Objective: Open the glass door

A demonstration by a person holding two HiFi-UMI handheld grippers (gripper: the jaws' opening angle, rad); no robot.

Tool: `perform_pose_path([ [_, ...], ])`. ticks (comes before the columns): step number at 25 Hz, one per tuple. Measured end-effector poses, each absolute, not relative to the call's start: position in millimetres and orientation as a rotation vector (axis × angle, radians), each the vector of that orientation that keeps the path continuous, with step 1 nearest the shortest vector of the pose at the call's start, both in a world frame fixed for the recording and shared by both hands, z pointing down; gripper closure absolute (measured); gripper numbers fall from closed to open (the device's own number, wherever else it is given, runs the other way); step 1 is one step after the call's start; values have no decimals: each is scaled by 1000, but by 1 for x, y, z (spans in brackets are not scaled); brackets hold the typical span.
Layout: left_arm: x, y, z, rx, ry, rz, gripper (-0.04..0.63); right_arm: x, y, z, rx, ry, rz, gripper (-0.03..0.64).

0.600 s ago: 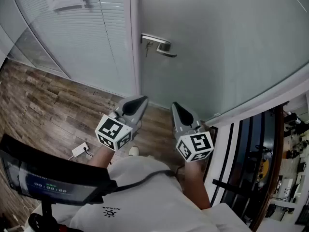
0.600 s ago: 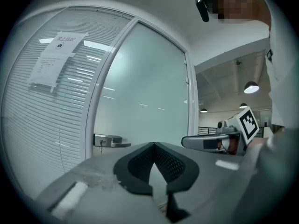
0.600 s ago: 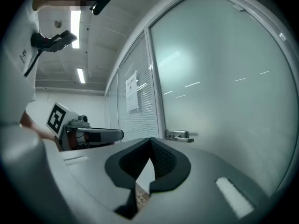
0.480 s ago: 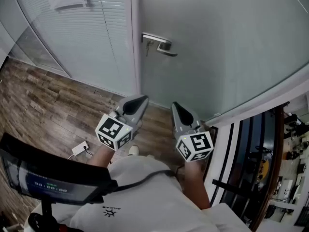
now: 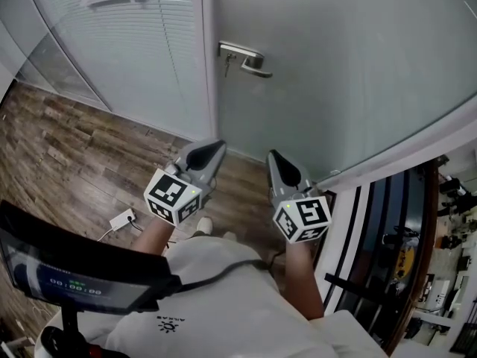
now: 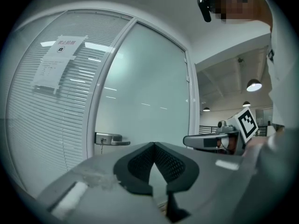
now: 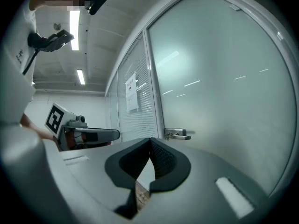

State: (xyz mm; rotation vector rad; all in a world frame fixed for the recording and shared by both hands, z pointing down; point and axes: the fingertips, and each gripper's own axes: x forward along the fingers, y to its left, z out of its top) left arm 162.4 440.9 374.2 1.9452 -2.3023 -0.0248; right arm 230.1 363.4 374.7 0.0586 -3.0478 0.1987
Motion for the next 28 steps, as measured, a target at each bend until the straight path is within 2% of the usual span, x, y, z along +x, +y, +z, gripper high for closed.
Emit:
perform_pose_path([
  [16, 197, 434, 398, 1882, -2305, -11, 591, 265, 352, 398, -15, -3015, 283, 609],
  [23, 175, 404, 396, 1948, -2262, -30, 589, 249, 332, 400, 38, -3003, 268, 609],
  [28, 131, 382, 405, 1993, -2207, -42, 590, 207, 311, 403, 114, -2994, 235, 609],
])
